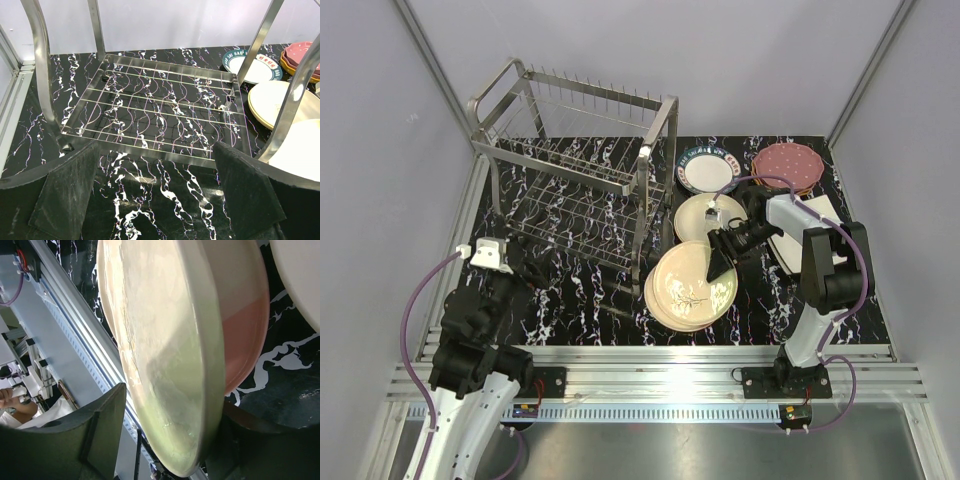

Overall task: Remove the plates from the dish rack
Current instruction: Place the plate on the table

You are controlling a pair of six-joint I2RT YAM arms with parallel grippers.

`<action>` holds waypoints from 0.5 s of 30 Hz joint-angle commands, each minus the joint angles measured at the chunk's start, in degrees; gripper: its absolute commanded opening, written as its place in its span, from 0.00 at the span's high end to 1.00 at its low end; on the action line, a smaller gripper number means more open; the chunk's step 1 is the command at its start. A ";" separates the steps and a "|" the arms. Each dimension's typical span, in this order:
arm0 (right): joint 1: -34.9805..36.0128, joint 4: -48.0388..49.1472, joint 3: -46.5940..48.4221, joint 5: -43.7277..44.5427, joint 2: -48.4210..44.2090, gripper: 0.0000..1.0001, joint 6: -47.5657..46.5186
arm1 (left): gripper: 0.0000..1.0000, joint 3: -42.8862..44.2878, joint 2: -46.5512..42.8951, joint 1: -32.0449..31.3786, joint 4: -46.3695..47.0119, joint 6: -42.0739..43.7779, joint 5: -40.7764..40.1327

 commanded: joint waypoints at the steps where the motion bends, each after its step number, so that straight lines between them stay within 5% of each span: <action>1: 0.72 0.86 1.70 0.41 -2.14 0.36 -0.27 | 0.01 -0.48 -0.39 0.15 3.20 0.95 -0.99; 15: 0.72 4.55 0.64 4.45 -2.84 0.21 1.05 | 0.01 -0.39 -0.48 0.15 3.11 0.95 -0.99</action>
